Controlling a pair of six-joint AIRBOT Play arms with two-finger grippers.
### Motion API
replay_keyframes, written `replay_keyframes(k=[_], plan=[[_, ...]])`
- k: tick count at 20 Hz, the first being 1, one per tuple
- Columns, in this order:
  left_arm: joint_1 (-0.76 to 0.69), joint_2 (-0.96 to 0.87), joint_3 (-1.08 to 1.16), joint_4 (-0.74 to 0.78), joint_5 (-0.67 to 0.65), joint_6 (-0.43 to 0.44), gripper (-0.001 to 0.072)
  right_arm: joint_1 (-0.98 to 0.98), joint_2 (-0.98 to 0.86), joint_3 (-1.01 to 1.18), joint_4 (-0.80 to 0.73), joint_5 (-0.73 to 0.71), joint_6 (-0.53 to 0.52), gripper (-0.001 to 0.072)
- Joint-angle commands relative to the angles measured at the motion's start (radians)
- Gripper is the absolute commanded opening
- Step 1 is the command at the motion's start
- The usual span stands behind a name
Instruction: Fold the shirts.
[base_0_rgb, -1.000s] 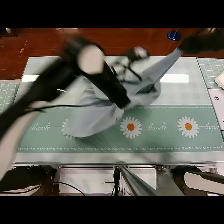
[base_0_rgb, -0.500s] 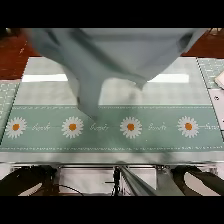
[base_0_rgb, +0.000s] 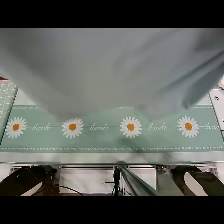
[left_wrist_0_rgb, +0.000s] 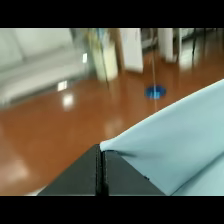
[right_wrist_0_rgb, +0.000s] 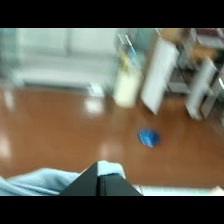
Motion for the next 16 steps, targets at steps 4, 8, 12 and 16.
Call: replay_keyframes(k=[4,8,12,16], plan=[[-0.001,-0.008,0.001,0.032,-0.251,-0.136,0.0026,0.000,0.025,0.002,-0.031,0.300,0.043,0.0015],[-0.001,-0.018,-0.047,0.021,-0.322,-0.154,0.0027,0.000,-0.007,-0.001,0.003,0.377,0.031,0.0015],[-0.001,-0.039,-0.183,0.053,-0.325,-0.152,0.0027,0.000,-0.137,-0.001,0.020,0.487,-0.018,0.0015],[0.042,-0.102,-0.334,0.089,-0.146,-0.117,0.0028,0.001,-0.341,-0.001,0.068,0.410,-0.036,0.0015]])
